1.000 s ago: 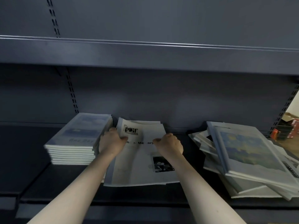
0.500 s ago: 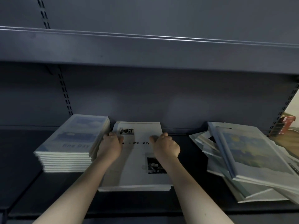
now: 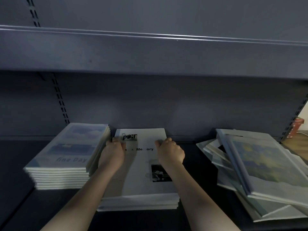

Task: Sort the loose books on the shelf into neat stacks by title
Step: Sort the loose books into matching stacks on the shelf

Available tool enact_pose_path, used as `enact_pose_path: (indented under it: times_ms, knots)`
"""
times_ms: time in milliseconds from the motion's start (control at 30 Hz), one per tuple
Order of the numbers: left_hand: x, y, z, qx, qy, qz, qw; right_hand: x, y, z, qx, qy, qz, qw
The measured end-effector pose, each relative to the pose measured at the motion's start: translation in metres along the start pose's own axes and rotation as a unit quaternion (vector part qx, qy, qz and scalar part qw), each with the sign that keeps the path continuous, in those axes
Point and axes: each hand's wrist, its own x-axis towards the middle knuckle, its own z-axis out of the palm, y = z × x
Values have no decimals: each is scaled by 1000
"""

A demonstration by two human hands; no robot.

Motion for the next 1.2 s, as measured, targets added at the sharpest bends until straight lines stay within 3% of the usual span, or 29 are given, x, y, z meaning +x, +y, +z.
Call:
enact_pose_path:
  times_ms: [567, 733, 1200]
  knots:
    - [4, -3, 0, 32, 8, 12, 999, -5, -1, -11, -8, -33, -15, 999]
    - [-8, 4, -9, 44, 29, 12, 999, -4, 4, -15, 36, -44, 2, 998]
    - [-29, 62, -23, -59, 49, 41, 996, -11, 55, -64, -58, 48, -57, 996]
